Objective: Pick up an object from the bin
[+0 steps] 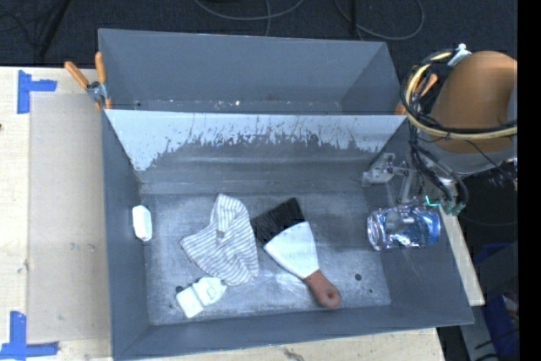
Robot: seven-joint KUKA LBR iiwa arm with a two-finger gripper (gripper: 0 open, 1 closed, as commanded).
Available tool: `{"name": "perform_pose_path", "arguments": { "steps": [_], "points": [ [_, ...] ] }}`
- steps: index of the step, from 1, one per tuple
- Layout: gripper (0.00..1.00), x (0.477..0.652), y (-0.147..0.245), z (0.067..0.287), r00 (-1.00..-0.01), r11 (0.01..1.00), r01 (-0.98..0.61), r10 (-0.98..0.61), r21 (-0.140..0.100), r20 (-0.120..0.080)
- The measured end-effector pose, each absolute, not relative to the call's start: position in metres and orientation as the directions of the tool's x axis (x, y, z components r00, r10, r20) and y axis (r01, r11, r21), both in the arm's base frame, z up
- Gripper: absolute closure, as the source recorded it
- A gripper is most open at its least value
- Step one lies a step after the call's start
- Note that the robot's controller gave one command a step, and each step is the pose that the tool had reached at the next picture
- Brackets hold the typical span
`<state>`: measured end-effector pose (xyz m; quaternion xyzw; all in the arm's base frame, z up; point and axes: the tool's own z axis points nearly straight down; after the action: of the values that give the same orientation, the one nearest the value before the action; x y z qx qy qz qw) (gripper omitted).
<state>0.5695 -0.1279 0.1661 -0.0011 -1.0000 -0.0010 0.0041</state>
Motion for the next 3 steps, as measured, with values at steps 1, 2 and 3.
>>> {"name": "perform_pose_path", "arguments": {
  "steps": [1, 2, 3],
  "points": [
    [0.00, 0.571, -0.128, 0.171, -1.000, 1.000, 0.000, 0.000, 0.000, 0.001],
    [0.00, 0.581, -0.135, 0.135, -0.998, 0.998, -0.059, -0.059, -0.001, -0.007],
    [1.00, 0.576, -0.148, 0.082, -0.918, 0.918, -0.396, -0.396, 0.008, -0.009]
  ]
}}
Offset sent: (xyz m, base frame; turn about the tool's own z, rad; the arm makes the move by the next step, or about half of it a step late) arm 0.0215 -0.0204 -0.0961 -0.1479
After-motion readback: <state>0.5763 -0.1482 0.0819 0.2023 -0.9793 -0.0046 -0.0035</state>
